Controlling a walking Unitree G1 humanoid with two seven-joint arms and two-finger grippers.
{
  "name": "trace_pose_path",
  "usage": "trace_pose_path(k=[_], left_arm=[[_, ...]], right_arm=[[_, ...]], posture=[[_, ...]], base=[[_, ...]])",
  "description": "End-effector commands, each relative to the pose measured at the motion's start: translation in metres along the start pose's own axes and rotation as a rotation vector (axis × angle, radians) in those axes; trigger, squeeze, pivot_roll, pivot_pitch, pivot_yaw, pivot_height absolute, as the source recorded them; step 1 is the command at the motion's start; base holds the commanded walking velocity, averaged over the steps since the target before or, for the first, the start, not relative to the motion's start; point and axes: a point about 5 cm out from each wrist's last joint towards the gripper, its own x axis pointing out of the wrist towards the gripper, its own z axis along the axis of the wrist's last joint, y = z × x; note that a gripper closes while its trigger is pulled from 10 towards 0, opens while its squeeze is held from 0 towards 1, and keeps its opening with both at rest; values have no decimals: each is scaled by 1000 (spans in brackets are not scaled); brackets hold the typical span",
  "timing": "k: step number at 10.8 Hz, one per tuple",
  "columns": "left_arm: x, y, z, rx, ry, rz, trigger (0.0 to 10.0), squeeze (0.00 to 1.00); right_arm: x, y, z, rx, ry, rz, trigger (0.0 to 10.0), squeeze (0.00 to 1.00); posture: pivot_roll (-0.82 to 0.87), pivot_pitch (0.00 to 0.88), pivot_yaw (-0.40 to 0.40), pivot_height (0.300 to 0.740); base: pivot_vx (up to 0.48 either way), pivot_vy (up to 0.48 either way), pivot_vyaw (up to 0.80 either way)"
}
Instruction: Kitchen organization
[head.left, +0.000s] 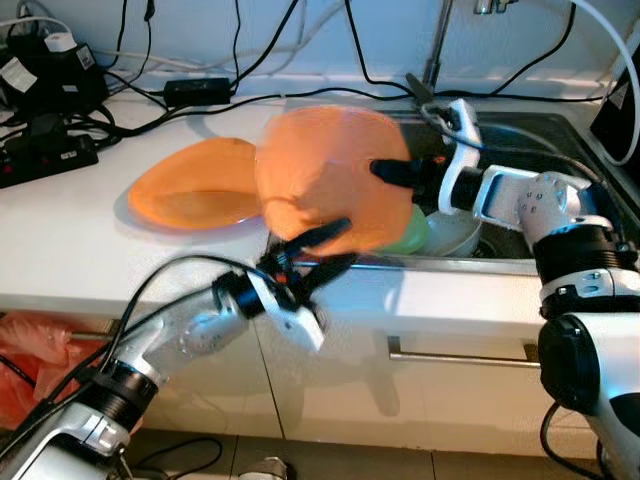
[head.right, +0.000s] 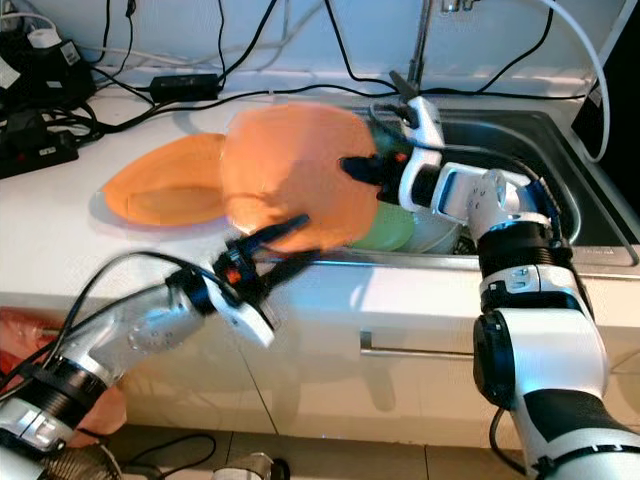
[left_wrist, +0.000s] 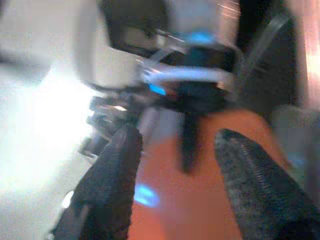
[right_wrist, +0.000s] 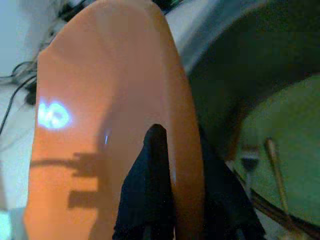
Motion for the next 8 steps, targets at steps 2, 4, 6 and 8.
trace_pose_path(k=[2, 4, 6, 8], left_arm=[[4, 12, 3, -14, -21, 39, 10000, 1000], [5, 15, 4, -46, -14, 49, 10000, 1000], [0, 19, -2, -114, 65, 54, 10000, 1000], [1, 14, -21, -381, 268, 81, 10000, 1000]], right_arm=[[-4, -4, 15, 24, -126, -47, 0, 0], [-10, -21, 20, 57, -229, -193, 0, 0], [-18, -36, 19, -15, -261, -329, 0, 0], [-18, -47, 6, -98, -228, -430, 0, 0]], posture=[[150, 42, 20, 740], [150, 43, 23, 740], [156, 47, 22, 740], [162, 49, 26, 740]], base=[[0, 0, 0], [0, 0, 0], [0, 0, 0], [0, 0, 0]])
